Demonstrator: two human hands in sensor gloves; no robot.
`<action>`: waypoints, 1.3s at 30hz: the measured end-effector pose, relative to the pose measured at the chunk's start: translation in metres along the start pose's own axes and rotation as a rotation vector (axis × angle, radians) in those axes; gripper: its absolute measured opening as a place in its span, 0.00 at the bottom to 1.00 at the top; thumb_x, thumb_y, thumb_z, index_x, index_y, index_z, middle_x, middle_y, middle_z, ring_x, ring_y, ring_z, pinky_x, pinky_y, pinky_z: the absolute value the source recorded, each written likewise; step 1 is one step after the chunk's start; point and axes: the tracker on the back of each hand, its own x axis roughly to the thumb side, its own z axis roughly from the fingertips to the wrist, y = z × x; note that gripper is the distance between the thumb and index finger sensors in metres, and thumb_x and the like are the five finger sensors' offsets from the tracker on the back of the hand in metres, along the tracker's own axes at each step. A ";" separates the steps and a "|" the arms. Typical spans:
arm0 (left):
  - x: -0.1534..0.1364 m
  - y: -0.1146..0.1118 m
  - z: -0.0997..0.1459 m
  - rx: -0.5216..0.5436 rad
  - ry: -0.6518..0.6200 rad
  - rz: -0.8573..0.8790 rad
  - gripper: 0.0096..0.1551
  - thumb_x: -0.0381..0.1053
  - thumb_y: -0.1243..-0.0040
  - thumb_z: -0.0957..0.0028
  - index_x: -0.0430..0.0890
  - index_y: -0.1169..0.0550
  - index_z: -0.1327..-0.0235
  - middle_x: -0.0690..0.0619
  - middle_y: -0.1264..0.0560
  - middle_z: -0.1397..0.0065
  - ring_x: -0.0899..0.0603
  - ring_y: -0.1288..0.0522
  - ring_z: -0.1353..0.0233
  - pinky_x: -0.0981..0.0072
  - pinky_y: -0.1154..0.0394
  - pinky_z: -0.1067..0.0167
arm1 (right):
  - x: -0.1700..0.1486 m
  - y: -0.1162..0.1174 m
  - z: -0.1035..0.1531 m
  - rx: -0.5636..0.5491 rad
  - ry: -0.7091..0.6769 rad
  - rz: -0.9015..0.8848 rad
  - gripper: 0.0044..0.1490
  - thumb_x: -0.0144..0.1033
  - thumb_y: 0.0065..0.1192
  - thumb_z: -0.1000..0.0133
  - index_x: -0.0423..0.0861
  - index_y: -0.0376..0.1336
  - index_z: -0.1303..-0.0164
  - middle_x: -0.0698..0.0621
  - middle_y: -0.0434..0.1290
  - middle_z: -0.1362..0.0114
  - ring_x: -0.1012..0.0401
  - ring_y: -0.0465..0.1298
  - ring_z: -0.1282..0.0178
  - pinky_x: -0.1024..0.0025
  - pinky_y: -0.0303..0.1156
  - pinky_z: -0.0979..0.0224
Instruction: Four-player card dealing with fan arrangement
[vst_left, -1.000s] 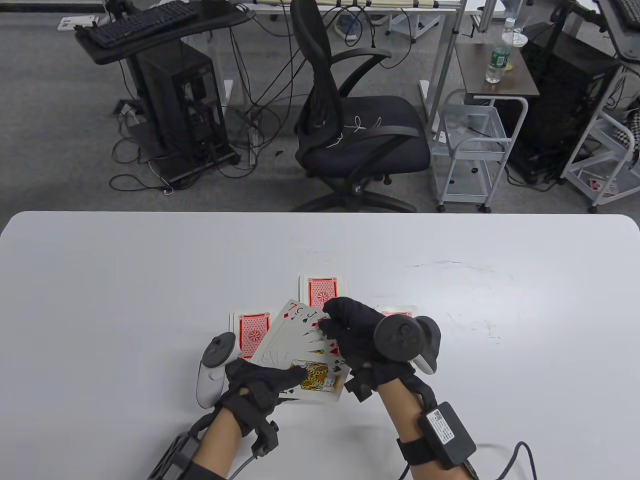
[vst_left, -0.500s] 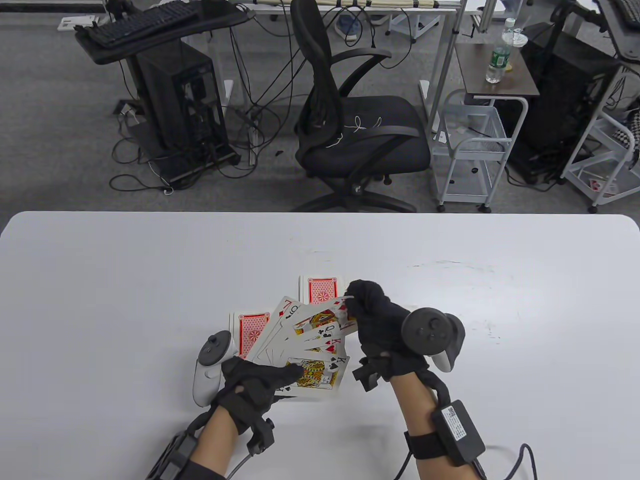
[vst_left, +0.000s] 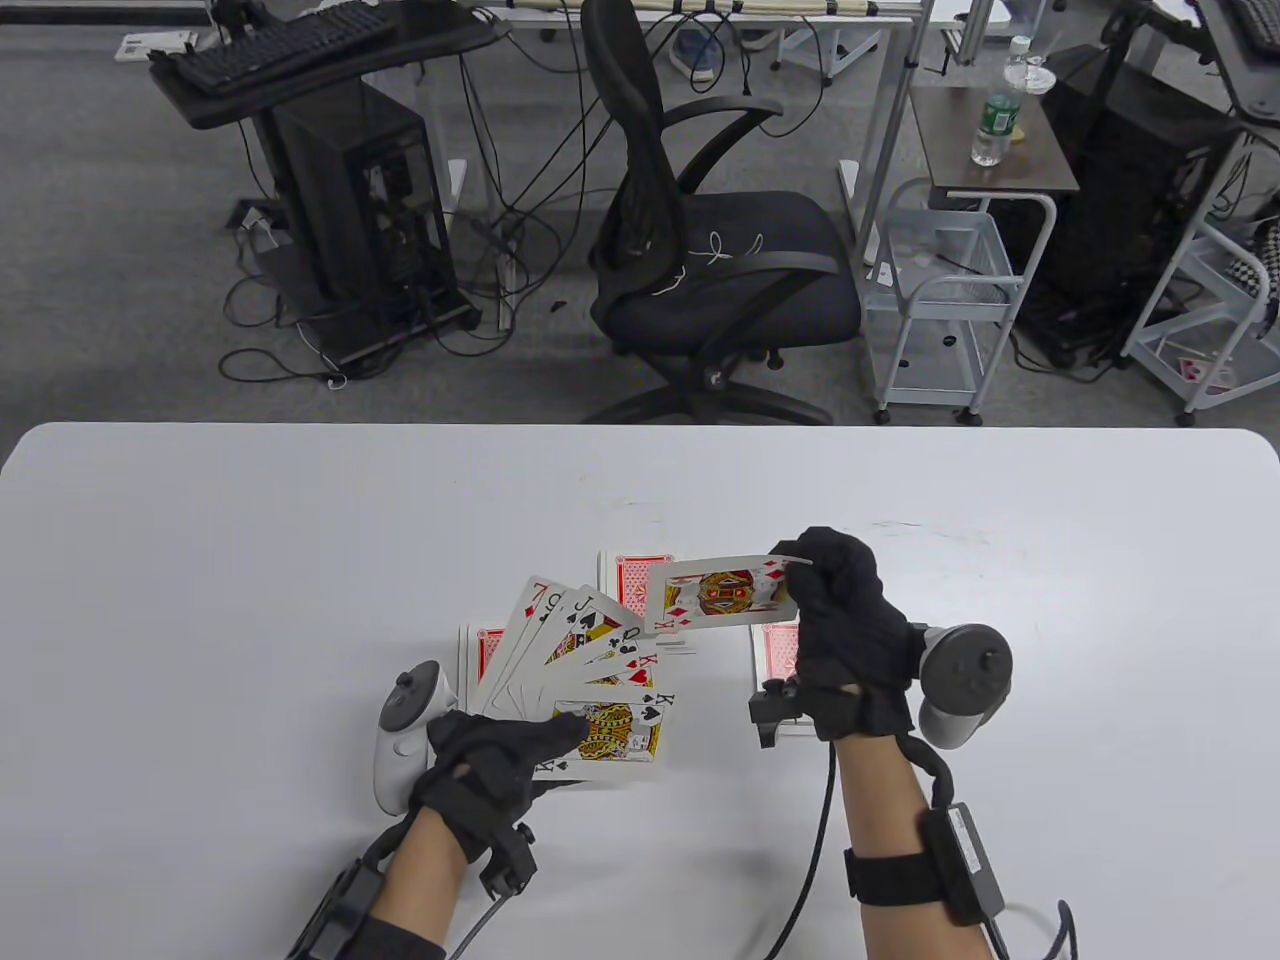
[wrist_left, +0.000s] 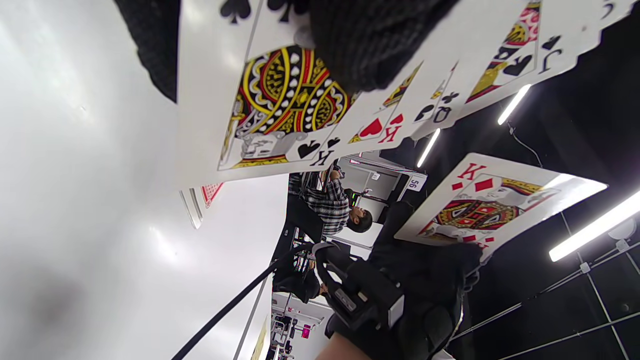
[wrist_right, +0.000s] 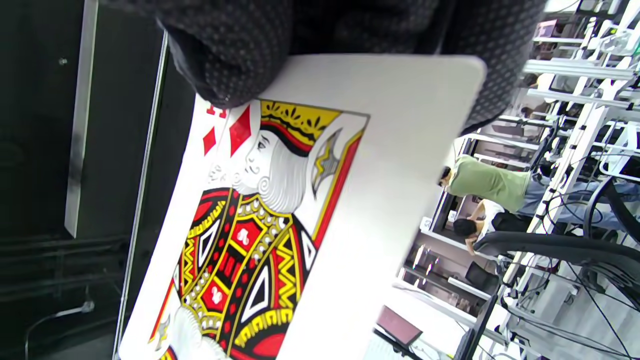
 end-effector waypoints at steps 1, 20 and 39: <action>0.000 0.000 0.000 -0.004 -0.001 0.005 0.31 0.43 0.36 0.44 0.63 0.30 0.28 0.54 0.25 0.26 0.36 0.21 0.30 0.46 0.21 0.39 | 0.000 0.003 0.000 0.026 -0.014 0.013 0.26 0.32 0.61 0.46 0.48 0.61 0.36 0.51 0.75 0.39 0.55 0.86 0.49 0.41 0.70 0.37; 0.001 0.000 -0.001 -0.007 -0.047 0.043 0.31 0.43 0.36 0.44 0.64 0.30 0.29 0.55 0.25 0.26 0.37 0.22 0.29 0.47 0.22 0.37 | 0.002 0.073 0.022 0.323 -0.028 0.303 0.29 0.32 0.59 0.39 0.39 0.58 0.29 0.40 0.72 0.34 0.46 0.83 0.40 0.41 0.71 0.37; 0.006 0.011 0.012 0.208 -0.301 0.318 0.31 0.45 0.39 0.41 0.66 0.35 0.27 0.60 0.30 0.22 0.40 0.27 0.23 0.49 0.27 0.30 | -0.046 0.110 0.065 0.734 0.649 -0.046 0.53 0.60 0.54 0.36 0.30 0.47 0.20 0.29 0.59 0.26 0.37 0.74 0.30 0.36 0.65 0.34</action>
